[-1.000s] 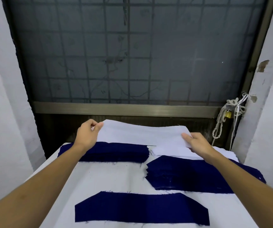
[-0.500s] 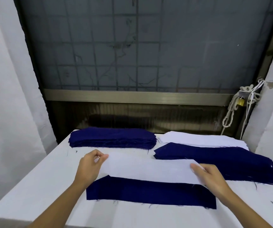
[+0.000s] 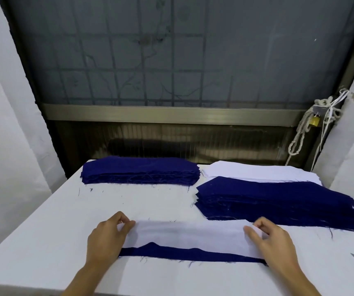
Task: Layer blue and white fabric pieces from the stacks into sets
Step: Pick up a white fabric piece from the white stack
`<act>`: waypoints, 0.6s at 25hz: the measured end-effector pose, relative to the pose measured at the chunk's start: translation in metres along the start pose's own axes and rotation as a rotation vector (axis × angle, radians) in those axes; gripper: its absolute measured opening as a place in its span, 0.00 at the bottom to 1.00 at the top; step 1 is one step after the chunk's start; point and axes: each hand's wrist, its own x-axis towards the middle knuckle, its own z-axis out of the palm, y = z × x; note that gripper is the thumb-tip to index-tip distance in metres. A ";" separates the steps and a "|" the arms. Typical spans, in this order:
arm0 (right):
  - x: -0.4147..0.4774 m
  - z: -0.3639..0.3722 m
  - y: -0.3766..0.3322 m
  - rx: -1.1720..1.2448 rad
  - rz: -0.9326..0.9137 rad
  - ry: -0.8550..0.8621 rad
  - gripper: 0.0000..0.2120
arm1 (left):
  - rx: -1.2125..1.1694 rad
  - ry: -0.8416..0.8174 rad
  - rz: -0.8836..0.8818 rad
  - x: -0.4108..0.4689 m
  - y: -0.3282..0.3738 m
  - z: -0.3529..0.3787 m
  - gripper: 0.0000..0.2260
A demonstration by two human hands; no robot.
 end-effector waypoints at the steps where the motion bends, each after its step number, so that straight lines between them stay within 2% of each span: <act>1: 0.000 0.000 0.000 -0.004 0.001 0.016 0.07 | 0.002 -0.003 0.000 0.001 -0.001 0.000 0.10; 8: 0.000 0.000 0.000 -0.025 -0.057 0.030 0.08 | -0.118 0.020 -0.025 0.004 -0.003 -0.001 0.08; 15: 0.000 0.004 0.004 -0.222 -0.094 0.070 0.16 | -0.023 -0.006 -0.003 0.002 0.001 -0.003 0.06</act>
